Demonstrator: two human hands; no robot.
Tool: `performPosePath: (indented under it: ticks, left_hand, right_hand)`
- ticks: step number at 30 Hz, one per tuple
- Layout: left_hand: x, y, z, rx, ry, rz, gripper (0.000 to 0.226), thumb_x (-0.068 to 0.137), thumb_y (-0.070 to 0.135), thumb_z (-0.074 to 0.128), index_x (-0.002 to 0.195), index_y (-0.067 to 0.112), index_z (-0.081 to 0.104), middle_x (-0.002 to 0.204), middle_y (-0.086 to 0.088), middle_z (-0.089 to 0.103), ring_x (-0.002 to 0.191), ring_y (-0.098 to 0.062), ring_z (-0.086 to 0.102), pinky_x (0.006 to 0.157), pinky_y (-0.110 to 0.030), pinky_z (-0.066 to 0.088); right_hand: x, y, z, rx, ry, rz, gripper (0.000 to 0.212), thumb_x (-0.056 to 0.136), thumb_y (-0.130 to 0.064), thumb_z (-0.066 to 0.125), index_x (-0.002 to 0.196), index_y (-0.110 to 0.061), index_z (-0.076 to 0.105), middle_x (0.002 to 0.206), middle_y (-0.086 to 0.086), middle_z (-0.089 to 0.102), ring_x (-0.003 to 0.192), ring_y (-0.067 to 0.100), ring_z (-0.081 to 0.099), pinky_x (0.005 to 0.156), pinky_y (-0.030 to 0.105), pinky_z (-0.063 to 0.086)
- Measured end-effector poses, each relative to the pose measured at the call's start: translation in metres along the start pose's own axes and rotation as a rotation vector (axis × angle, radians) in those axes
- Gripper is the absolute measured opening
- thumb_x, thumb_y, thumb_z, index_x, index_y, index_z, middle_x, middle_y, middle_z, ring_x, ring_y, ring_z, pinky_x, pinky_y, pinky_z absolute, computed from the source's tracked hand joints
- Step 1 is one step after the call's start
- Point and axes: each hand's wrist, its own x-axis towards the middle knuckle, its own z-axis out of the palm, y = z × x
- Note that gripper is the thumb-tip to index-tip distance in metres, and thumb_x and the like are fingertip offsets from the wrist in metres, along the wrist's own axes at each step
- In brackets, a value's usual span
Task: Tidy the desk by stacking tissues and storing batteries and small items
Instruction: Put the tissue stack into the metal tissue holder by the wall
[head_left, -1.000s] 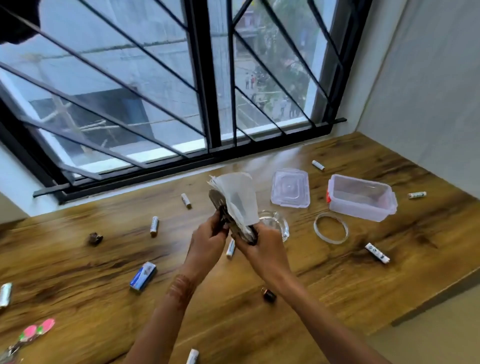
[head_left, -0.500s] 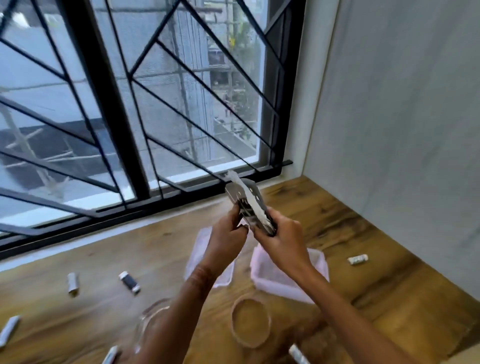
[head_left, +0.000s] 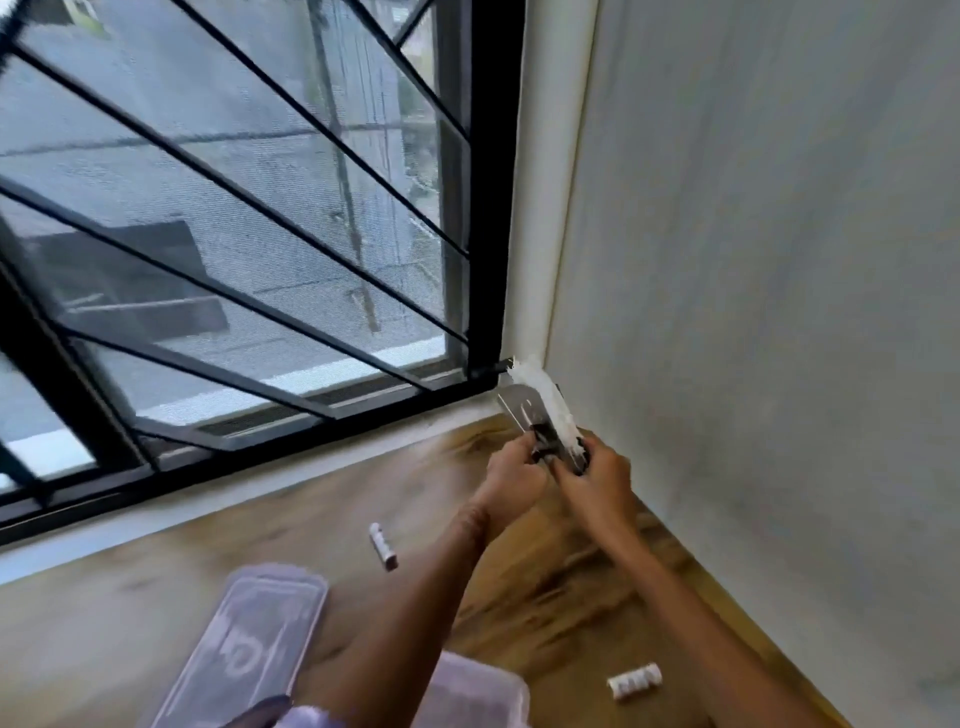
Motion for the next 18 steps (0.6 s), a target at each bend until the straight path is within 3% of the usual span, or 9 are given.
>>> performPosePath:
  ticks: [4,9,13,18]
  left_hand:
    - [0.043,-0.011,0.016,0.010,0.002,-0.082,0.044,0.083,0.004,0.044,0.123,0.018,0.057,0.120,-0.002,0.063,0.113,-0.015,0.055,0.096,-0.021,0.040]
    - [0.076,-0.027,0.033,-0.022,-0.045,-0.120,0.045,0.086,0.000,0.043,0.126,0.019,0.055,0.121,0.002,0.061,0.112,-0.010,0.053,0.092,-0.015,0.038]
    - [0.091,-0.037,0.042,-0.026,-0.059,-0.134,0.046,0.087,0.002,0.043,0.129,0.021,0.052,0.123,0.000,0.061,0.114,-0.013,0.054,0.093,-0.018,0.041]
    - [0.089,-0.042,0.046,-0.013,-0.068,-0.147,0.054,0.087,-0.002,0.041,0.135,0.023,0.045,0.119,0.002,0.057,0.113,-0.014,0.050,0.093,-0.019,0.039]
  right_hand:
    - [0.035,0.029,0.005,-0.036,-0.005,0.044,0.032,0.083,-0.016,0.066,0.114,-0.011,0.062,0.098,0.007,0.070,0.087,0.020,0.063,0.072,0.023,0.046]
    - [0.063,0.060,0.011,-0.065,-0.020,0.117,0.032,0.079,-0.015,0.068,0.111,-0.013,0.064,0.095,0.008,0.071,0.091,0.027,0.065,0.081,0.037,0.053]
    - [0.073,0.077,0.012,-0.078,-0.006,0.161,0.032,0.080,-0.014,0.067,0.112,-0.010,0.064,0.095,0.010,0.072,0.090,0.028,0.066,0.072,0.024,0.046]
    - [0.074,0.084,0.013,-0.095,-0.001,0.176,0.033,0.081,-0.015,0.066,0.114,-0.010,0.063,0.100,0.009,0.071,0.095,0.028,0.064,0.073,0.021,0.042]
